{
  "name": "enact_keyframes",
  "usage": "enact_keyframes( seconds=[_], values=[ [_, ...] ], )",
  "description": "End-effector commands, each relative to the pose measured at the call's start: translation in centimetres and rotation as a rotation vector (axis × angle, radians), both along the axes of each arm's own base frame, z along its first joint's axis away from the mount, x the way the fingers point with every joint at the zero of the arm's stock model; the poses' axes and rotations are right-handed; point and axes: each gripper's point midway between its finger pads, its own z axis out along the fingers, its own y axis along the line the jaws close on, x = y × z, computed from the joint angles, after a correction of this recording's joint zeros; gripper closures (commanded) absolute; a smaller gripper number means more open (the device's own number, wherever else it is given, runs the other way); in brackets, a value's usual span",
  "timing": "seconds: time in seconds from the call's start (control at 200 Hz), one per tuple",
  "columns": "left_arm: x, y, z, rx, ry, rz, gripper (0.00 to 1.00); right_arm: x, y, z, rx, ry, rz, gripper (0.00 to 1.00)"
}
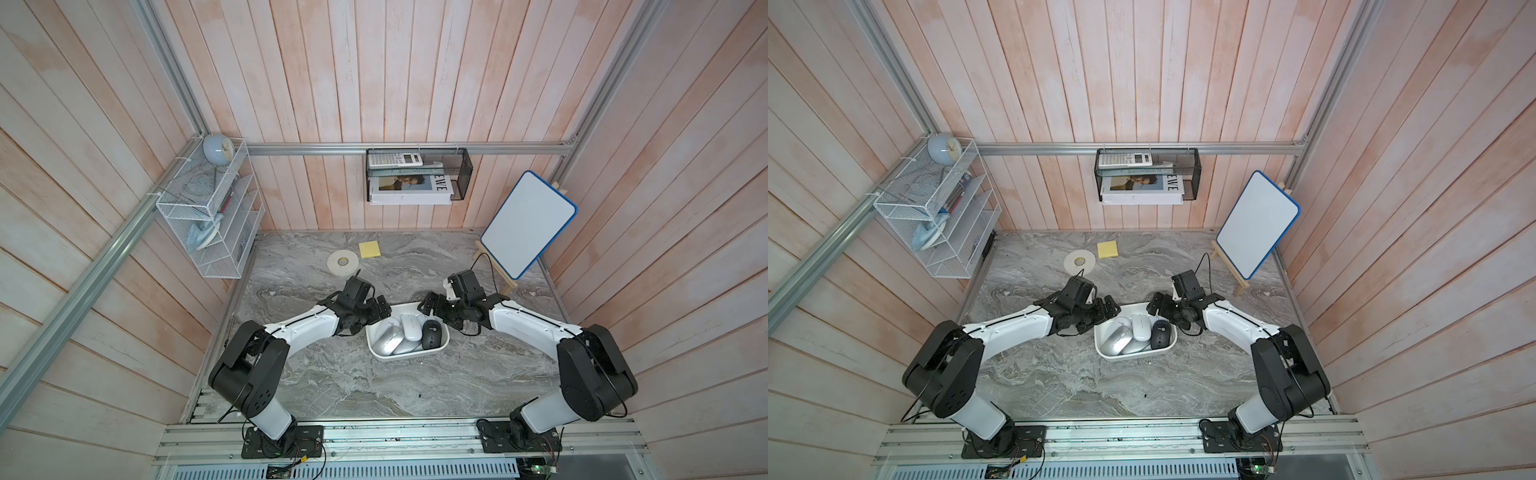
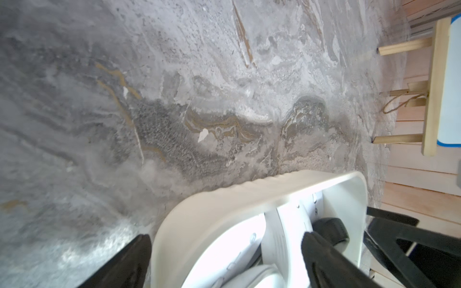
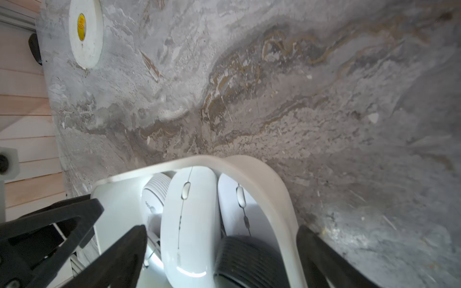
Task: Take out the mouse from the storage box
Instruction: Move the storage box to the center of the board.
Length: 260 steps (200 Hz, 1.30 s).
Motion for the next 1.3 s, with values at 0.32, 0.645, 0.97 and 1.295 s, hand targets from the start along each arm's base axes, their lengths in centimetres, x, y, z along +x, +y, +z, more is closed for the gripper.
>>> enact_keyframes(
  seconds=[0.32,0.645,0.97,1.295],
  values=[
    [-4.5,-2.4,-0.7,0.001,0.031,-0.042,0.00,-4.4,0.7,-0.7,0.072,0.023,0.029,0.02],
    [1.3,-1.9,0.5,-0.041,0.014,0.015,0.00,-1.5,3.3,0.2,0.122,0.004,0.028,0.02],
    [7.2,-1.5,0.2,-0.011,-0.001,0.045,0.00,4.9,5.6,0.4,0.172,0.015,0.036,0.02],
    [10.9,1.0,0.7,0.073,-0.029,0.105,0.00,9.5,3.9,-0.5,0.165,0.029,-0.016,0.02]
  ],
)
